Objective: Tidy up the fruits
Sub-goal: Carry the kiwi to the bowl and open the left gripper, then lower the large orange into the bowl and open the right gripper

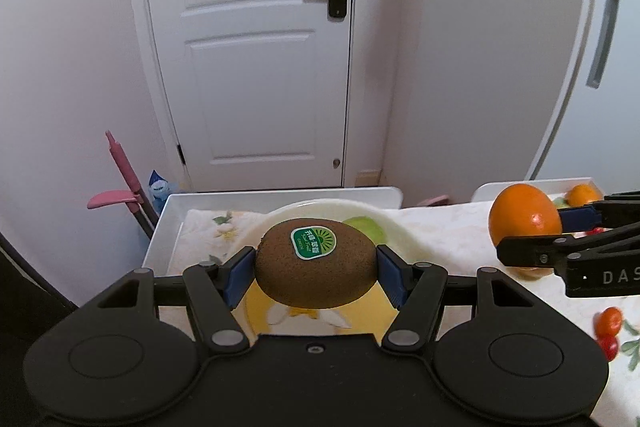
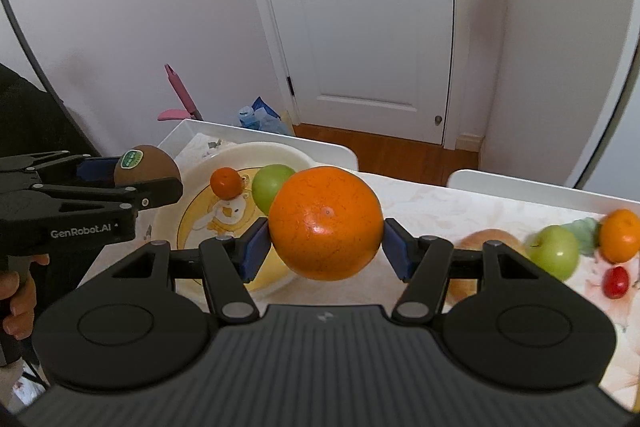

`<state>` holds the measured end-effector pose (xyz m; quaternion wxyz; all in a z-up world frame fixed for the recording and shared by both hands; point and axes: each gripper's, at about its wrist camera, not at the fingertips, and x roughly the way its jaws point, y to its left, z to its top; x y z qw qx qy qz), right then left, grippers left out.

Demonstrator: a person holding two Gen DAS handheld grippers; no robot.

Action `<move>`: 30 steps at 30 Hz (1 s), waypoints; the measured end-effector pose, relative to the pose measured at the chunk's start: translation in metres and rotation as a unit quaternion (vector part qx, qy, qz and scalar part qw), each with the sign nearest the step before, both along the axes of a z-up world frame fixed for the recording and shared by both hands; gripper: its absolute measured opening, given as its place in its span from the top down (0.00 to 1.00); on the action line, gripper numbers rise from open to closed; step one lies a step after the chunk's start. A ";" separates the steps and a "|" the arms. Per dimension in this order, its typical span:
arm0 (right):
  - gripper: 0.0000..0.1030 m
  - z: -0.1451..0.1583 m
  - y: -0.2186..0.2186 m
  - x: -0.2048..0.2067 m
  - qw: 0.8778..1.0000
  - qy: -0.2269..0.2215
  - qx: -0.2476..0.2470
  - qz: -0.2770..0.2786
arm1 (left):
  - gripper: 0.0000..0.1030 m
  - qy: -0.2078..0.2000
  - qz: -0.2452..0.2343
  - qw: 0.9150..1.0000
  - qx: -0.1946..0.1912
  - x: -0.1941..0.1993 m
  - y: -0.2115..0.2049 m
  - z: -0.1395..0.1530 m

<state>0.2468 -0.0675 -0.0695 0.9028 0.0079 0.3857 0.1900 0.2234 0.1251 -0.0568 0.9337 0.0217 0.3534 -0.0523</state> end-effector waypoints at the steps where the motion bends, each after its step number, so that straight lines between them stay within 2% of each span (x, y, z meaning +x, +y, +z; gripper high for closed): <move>1: 0.27 -0.002 0.005 0.001 1.000 0.002 -0.001 -0.002 | 0.34 0.003 -0.003 1.000 0.001 0.004 0.004 -0.003; 14: 0.27 -0.026 0.043 0.022 0.999 0.033 -0.016 -0.031 | 0.33 0.042 -0.066 0.996 0.046 0.041 0.026 -0.054; 22: 0.27 -0.033 0.048 0.028 0.998 0.044 -0.021 -0.044 | 0.32 0.052 -0.098 0.992 0.066 0.048 0.027 -0.070; 24: 0.27 -0.032 0.048 0.028 0.998 0.044 -0.021 -0.046 | 0.24 0.050 -0.100 0.992 0.064 0.048 0.028 -0.070; 26: 0.27 -0.031 0.048 0.029 0.998 0.043 -0.022 -0.047 | 0.09 0.039 -0.098 0.992 0.062 0.045 0.029 -0.067; 30: 0.27 -0.030 0.050 0.029 0.998 0.041 -0.028 -0.045 | 0.07 0.031 -0.104 0.992 0.057 0.036 0.032 -0.060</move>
